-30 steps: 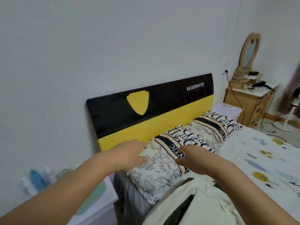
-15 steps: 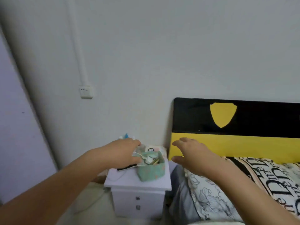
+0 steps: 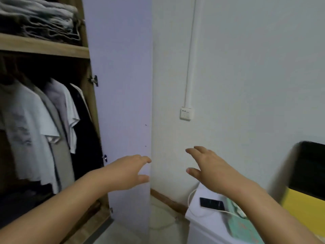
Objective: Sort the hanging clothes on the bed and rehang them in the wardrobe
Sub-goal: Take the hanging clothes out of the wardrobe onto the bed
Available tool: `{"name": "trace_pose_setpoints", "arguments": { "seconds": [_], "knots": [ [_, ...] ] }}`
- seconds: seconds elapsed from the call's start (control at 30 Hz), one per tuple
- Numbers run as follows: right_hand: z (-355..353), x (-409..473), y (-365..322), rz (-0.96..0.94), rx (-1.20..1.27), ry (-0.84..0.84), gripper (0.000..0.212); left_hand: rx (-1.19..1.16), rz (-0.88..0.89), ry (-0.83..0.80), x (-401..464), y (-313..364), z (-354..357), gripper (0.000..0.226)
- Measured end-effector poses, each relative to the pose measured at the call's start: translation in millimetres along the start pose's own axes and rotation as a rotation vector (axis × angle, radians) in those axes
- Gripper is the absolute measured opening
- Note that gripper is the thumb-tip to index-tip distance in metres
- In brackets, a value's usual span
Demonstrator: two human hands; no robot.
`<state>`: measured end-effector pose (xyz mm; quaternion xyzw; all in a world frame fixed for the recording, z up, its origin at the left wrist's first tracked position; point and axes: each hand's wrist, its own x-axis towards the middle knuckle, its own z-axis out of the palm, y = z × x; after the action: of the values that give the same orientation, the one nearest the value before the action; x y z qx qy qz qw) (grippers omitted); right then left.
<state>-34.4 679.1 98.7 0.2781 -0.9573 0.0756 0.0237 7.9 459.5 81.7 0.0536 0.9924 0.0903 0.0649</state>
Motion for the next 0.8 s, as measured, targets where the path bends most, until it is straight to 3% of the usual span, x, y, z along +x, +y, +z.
{"name": "trace_pose_setpoints", "arguments": {
  "seconds": [0.43, 0.8],
  "knots": [
    [38, 169, -173, -0.295, 0.109, -0.05, 0.054, -0.049, -0.355, 0.124, -31, -220, -55, 0.06],
    [51, 320, -256, -0.572, 0.145, -0.097, 0.052, -0.186, -0.624, 0.283, -14, -335, -96, 0.058]
  ]
}}
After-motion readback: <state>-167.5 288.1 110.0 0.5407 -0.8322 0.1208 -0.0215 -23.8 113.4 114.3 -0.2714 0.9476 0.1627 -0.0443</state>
